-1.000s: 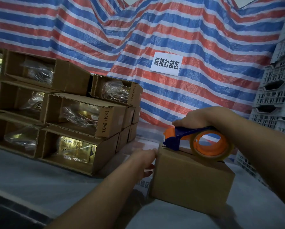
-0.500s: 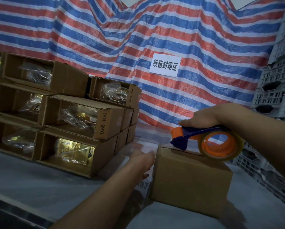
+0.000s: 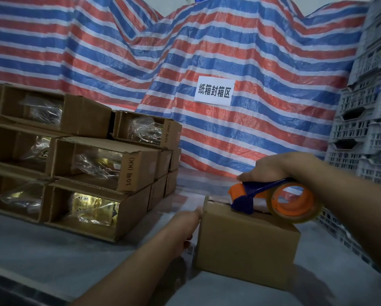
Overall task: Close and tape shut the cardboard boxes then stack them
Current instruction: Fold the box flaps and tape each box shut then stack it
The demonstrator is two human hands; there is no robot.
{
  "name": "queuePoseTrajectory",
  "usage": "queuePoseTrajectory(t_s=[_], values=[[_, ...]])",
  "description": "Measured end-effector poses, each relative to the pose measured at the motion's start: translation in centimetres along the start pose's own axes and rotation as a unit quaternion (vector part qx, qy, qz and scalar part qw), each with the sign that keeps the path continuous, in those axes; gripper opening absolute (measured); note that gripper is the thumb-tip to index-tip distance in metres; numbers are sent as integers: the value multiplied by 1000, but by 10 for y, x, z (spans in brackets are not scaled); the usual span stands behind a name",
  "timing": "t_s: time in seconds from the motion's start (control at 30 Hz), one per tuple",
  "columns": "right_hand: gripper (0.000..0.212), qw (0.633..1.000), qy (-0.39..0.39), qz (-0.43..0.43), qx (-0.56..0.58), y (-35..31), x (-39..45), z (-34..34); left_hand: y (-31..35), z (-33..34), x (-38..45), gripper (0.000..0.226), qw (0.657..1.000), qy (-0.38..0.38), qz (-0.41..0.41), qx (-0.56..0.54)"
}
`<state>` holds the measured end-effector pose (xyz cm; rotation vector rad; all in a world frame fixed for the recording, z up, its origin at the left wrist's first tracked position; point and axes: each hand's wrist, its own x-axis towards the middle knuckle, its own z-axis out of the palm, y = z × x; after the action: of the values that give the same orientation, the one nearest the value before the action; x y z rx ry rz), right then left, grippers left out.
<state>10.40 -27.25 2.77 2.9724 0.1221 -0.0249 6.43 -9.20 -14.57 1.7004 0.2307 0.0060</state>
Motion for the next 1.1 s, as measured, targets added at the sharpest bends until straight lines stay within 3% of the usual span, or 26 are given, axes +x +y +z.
queuePoseTrajectory(t_s=[0.23, 0.4, 0.57, 0.67, 0.87, 1.1], values=[[51, 1000, -6, 1, 19, -2, -8, -1, 0, -13, 8, 37, 978, -1, 47, 203], [50, 1000, -13, -1, 19, -2, -11, 0, 18, -24, 6, 38, 987, 74, 109, 89], [49, 999, -27, -19, 25, -3, -9, 0, 60, -11, -9, 51, 983, 0, 140, 118], [49, 999, -22, -19, 22, -1, -7, 0, 58, -4, -7, 44, 980, -36, 125, 150], [50, 1000, -10, -18, 20, 5, -3, 0, 41, -1, -5, 23, 992, -73, 89, 56], [61, 998, 0, -10, 61, 26, -7, -7, 41, 0, -9, 31, 994, -82, 65, 22]])
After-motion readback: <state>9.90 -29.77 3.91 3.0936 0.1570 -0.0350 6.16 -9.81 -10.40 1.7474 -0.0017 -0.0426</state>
